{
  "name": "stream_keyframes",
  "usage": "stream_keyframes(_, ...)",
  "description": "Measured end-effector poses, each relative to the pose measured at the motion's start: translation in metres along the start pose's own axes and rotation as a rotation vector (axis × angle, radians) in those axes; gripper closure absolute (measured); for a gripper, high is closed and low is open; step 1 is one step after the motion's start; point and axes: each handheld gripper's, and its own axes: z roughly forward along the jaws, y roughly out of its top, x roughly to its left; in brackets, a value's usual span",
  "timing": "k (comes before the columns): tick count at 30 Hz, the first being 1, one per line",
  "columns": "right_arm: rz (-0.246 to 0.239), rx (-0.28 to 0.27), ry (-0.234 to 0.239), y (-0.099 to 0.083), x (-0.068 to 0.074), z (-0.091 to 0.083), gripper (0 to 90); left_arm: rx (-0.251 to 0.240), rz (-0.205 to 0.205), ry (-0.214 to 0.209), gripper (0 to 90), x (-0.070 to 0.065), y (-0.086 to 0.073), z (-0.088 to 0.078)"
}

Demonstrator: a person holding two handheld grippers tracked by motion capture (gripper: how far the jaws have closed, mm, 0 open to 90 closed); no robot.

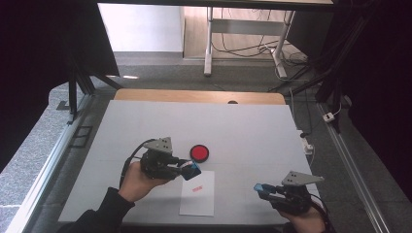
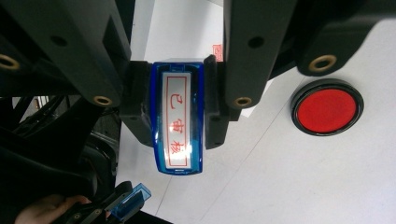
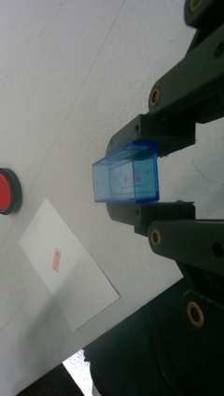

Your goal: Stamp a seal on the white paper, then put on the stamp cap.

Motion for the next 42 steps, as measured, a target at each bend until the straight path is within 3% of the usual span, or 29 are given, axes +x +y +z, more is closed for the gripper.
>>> stream_keyframes(9, 0.001, 0.001, -0.002, 0.0, 0.0, 0.0, 68.3, -0.014, 0.015, -0.002, 69.3, -0.004, 0.004, -0.004)
stream_keyframes(21, -0.024, -0.039, 0.002, 0.007, 0.006, -0.002, 68.3, -0.022, 0.022, -0.003, 69.3, -0.005, 0.006, -0.007)
stream_keyframes(29, -0.034, -0.054, 0.058, 0.014, 0.01, 0.002, 68.4, -0.022, 0.032, -0.002, 69.3, -0.005, 0.007, -0.009)
stream_keyframes(42, -0.111, -0.072, 0.146, 0.028, 0.02, 0.015, 68.3, -0.029, 0.051, -0.008, 69.2, -0.007, 0.008, -0.009)
